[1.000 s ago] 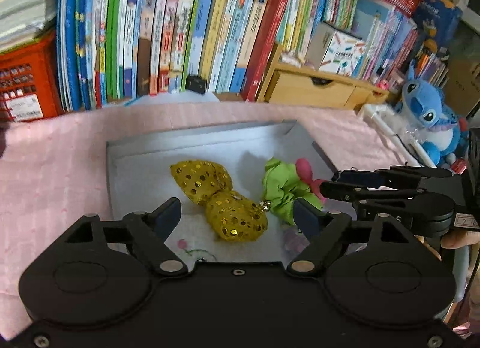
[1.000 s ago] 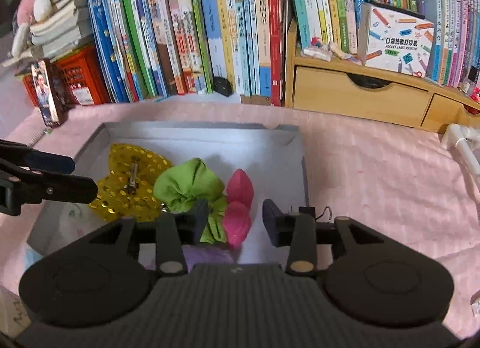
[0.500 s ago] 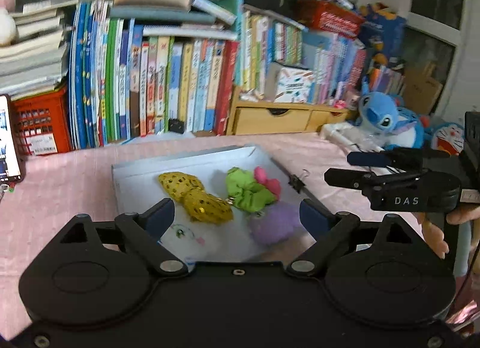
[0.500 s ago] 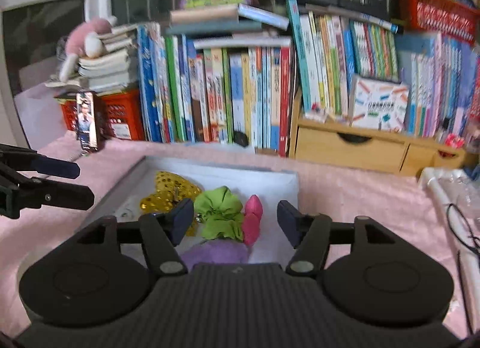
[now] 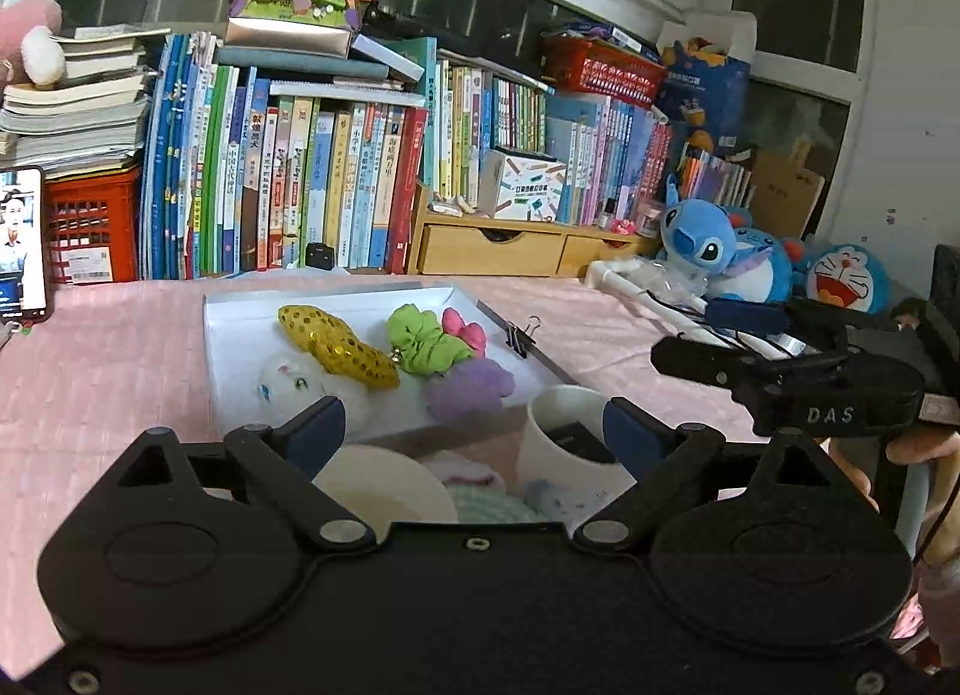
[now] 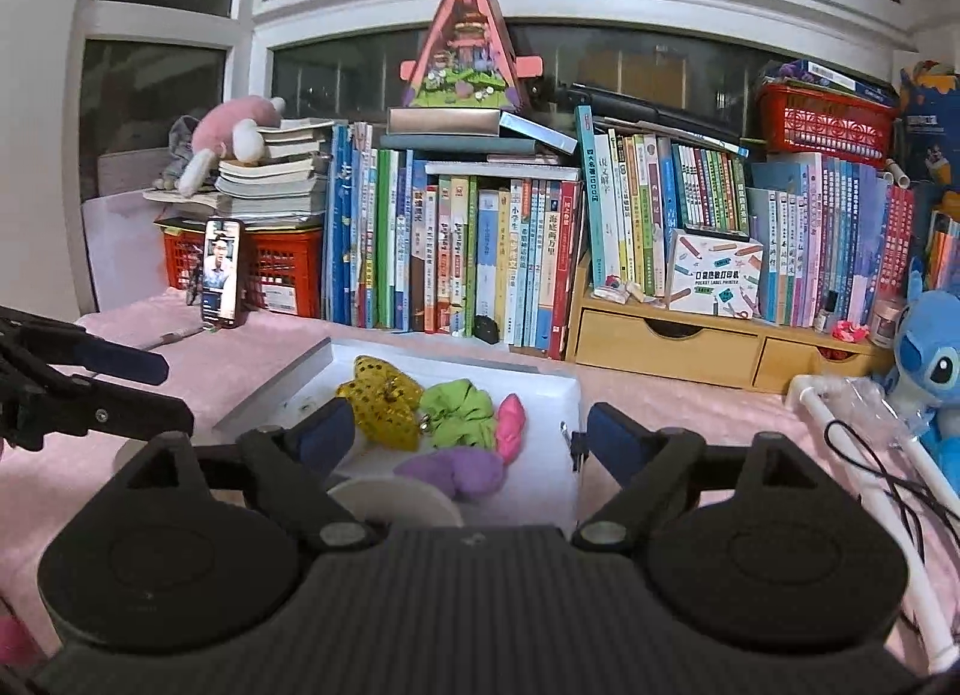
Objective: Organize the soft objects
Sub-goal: 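Move the left tool to the checked cloth while the right tool approaches the navy pouch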
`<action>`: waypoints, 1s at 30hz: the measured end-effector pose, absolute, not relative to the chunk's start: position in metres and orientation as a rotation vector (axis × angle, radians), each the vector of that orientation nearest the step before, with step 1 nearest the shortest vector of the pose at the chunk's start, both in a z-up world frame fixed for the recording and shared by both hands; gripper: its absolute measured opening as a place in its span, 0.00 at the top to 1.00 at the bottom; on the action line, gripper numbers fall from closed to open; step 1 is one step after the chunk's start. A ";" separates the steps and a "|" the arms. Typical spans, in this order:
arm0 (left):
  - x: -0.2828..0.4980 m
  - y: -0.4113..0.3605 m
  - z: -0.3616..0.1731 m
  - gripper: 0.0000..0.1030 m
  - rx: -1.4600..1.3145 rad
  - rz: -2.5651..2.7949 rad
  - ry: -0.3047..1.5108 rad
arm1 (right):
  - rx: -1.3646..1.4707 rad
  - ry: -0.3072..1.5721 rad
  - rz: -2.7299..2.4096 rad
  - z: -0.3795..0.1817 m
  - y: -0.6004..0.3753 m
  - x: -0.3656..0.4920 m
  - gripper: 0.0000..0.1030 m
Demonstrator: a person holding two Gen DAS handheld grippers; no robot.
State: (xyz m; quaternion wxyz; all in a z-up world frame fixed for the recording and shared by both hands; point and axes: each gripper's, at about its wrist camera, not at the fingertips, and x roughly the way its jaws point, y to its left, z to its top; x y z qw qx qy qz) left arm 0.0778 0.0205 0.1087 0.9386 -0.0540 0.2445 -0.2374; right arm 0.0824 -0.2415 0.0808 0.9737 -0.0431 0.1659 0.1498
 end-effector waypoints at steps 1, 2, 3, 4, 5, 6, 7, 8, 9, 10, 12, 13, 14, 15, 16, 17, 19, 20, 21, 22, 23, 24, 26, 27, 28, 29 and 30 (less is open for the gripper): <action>0.073 0.020 0.107 0.10 -0.111 -0.483 0.493 | -0.089 0.327 0.300 0.078 -0.242 0.076 0.08; 0.068 0.019 0.105 0.10 -0.113 -0.482 0.487 | -0.093 0.321 0.297 0.076 -0.242 0.071 0.07; 0.063 0.019 0.104 0.10 -0.116 -0.479 0.481 | -0.100 0.315 0.295 0.074 -0.242 0.065 0.07; 0.059 0.018 0.102 0.10 -0.120 -0.479 0.475 | -0.103 0.307 0.292 0.071 -0.242 0.058 0.06; 0.054 0.018 0.101 0.10 -0.123 -0.480 0.468 | -0.105 0.304 0.291 0.069 -0.242 0.054 0.06; 0.050 0.017 0.099 0.09 -0.127 -0.478 0.460 | -0.106 0.303 0.291 0.067 -0.242 0.050 0.06; 0.045 0.017 0.097 0.09 -0.132 -0.474 0.451 | -0.102 0.300 0.289 0.064 -0.243 0.045 0.05; 0.041 0.016 0.095 0.08 -0.137 -0.470 0.447 | -0.099 0.298 0.284 0.062 -0.244 0.041 0.05; 0.038 0.015 0.092 0.08 -0.144 -0.464 0.444 | -0.098 0.297 0.281 0.059 -0.244 0.037 0.05; 0.034 0.015 0.089 0.08 -0.149 -0.459 0.440 | -0.096 0.294 0.278 0.056 -0.244 0.033 0.05; 0.028 0.013 0.085 0.08 -0.144 -0.449 0.426 | -0.096 0.288 0.269 0.051 -0.246 0.026 0.05; 0.025 0.012 0.083 0.08 -0.142 -0.440 0.417 | -0.096 0.287 0.267 0.048 -0.246 0.024 0.04; 0.022 0.012 0.081 0.08 -0.138 -0.431 0.408 | -0.095 0.285 0.261 0.045 -0.247 0.020 0.04; 0.020 0.011 0.080 0.07 -0.136 -0.425 0.402 | -0.093 0.285 0.256 0.042 -0.247 0.018 0.04; 0.016 0.011 0.079 0.07 -0.137 -0.414 0.394 | -0.092 0.287 0.254 0.040 -0.248 0.016 0.04; 0.014 0.010 0.077 0.07 -0.136 -0.407 0.387 | -0.089 0.290 0.252 0.037 -0.248 0.014 0.04; 0.009 0.009 0.073 0.07 -0.131 -0.394 0.380 | -0.085 0.291 0.247 0.031 -0.249 0.009 0.04; 0.007 0.008 0.071 0.07 -0.125 -0.385 0.376 | -0.085 0.294 0.245 0.029 -0.248 0.008 0.04; 0.005 0.006 0.068 0.07 -0.119 -0.377 0.374 | -0.085 0.295 0.241 0.027 -0.248 0.006 0.04; 0.002 0.005 0.065 0.07 -0.113 -0.371 0.371 | -0.086 0.295 0.237 0.025 -0.248 0.004 0.04; 0.000 0.003 0.062 0.07 -0.106 -0.364 0.369 | -0.088 0.294 0.236 0.023 -0.247 0.003 0.04; -0.003 0.001 0.059 0.07 -0.103 -0.357 0.367 | -0.092 0.294 0.235 0.020 -0.246 0.002 0.04; -0.007 -0.003 0.054 0.07 -0.090 -0.351 0.364 | -0.097 0.292 0.232 0.017 -0.245 -0.001 0.04; -0.009 -0.005 0.051 0.07 -0.082 -0.346 0.364 | -0.102 0.293 0.233 0.014 -0.244 -0.002 0.04; -0.010 -0.007 0.047 0.07 -0.072 -0.342 0.362 | -0.108 0.296 0.235 0.012 -0.242 -0.003 0.04; -0.011 -0.009 0.044 0.07 -0.060 -0.336 0.361 | -0.112 0.298 0.233 0.010 -0.241 -0.003 0.04; -0.011 -0.012 0.041 0.07 -0.048 -0.328 0.362 | -0.118 0.303 0.230 0.007 -0.240 -0.004 0.04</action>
